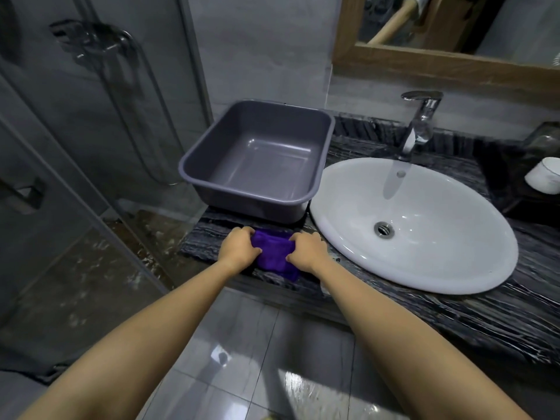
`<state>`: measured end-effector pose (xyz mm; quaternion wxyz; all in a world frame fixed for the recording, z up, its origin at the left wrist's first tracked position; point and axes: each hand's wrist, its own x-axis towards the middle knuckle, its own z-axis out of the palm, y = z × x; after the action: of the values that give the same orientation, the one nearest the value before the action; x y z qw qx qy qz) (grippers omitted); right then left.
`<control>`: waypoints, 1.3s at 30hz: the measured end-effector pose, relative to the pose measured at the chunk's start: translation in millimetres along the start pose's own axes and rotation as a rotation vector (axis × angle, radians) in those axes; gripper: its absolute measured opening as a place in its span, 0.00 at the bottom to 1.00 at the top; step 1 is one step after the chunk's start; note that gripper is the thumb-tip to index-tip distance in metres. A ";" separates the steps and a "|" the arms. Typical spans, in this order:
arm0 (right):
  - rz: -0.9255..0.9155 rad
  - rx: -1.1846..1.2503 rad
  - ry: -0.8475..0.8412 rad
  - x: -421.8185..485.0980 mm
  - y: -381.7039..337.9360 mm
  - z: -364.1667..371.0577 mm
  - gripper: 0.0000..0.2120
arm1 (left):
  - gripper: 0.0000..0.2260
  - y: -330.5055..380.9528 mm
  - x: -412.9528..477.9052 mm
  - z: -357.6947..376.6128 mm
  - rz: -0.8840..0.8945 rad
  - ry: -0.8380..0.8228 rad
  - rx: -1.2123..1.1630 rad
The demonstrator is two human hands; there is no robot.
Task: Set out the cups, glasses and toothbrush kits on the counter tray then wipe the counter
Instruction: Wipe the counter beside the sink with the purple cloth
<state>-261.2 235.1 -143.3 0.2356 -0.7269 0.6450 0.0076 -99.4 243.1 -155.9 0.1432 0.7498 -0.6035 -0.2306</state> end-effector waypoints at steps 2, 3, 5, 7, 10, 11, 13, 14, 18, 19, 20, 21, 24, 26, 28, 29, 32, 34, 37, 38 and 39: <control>0.030 0.135 -0.006 -1.0 1.1 -5.9 0.19 | 0.20 4.0 -4.3 -5.0 0.059 0.042 0.027; 0.042 0.211 -0.010 -1.6 2.1 -10.3 0.18 | 0.18 6.4 -6.7 -8.3 0.105 0.073 0.032; 0.048 0.341 -0.037 -3.6 5.1 -20.8 0.17 | 0.13 11.0 -10.6 -15.5 0.191 0.116 0.005; 0.022 0.414 -0.071 -8.6 9.0 -32.5 0.14 | 0.09 17.7 -13.1 -23.7 0.233 0.112 -0.098; -0.015 0.417 -0.076 -17.8 18.9 -51.1 0.07 | 0.09 32.6 -15.2 -42.0 0.287 -0.036 -0.383; -0.019 0.412 -0.079 -21.3 23.0 -58.4 0.07 | 0.11 39.5 -17.2 -49.8 0.325 -0.110 -0.460; -0.042 0.411 -0.091 -29.1 31.6 -73.9 0.08 | 0.14 56.7 -21.2 -64.6 0.392 -0.215 -0.502; -0.055 0.415 -0.089 -33.9 35.6 -82.3 0.08 | 0.14 67.4 -22.8 -71.3 0.422 -0.242 -0.488; -0.106 0.458 -0.013 -54.6 49.4 -116.7 0.08 | 0.11 116.6 -32.6 -94.1 0.522 -0.312 -0.482; -0.125 0.483 0.001 -61.0 52.7 -126.3 0.06 | 0.11 129.6 -35.5 -99.1 0.540 -0.324 -0.492; -0.149 0.529 0.004 -66.6 57.4 -135.6 0.05 | 0.11 141.6 -36.7 -103.2 0.557 -0.334 -0.515; -0.166 0.591 0.004 -74.1 61.5 -145.6 0.08 | 0.12 152.4 -38.2 -106.6 0.576 -0.346 -0.546; -0.172 0.709 -0.014 -96.6 73.3 -169.0 0.13 | 0.13 176.7 -46.8 -117.4 0.619 -0.382 -0.610; -0.162 0.698 -0.011 -111.6 85.9 -185.5 0.14 | 0.13 190.0 -46.0 -116.6 0.634 -0.387 -0.673; -0.107 0.754 0.091 -141.0 108.6 -202.5 0.11 | 0.13 219.1 -54.1 -113.6 0.703 -0.478 -0.681; -0.079 0.783 0.188 -165.2 127.7 -213.2 0.09 | 0.14 246.6 -63.9 -107.0 0.750 -0.567 -0.670; -0.076 0.691 0.271 -175.5 131.2 -238.4 0.12 | 0.14 262.1 -61.4 -111.2 0.750 -0.586 -0.722; -0.044 0.635 0.287 -183.2 132.7 -248.4 0.12 | 0.10 272.2 -58.6 -107.5 0.733 -0.638 -0.717; 0.044 0.578 0.323 -210.1 164.6 -251.6 0.05 | 0.07 304.4 -74.7 -84.6 0.789 -0.736 -0.628; 0.067 0.561 0.327 -219.1 176.0 -251.4 0.03 | 0.06 315.2 -80.3 -75.1 0.813 -0.732 -0.615; 0.093 0.540 0.339 -227.1 185.8 -250.7 0.03 | 0.06 325.2 -85.9 -65.9 0.836 -0.718 -0.615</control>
<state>-547.6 348.3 89.3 0.3085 -0.5989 0.6861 -0.2744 -352.3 247.3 75.5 0.2187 0.2509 -0.7620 -0.5555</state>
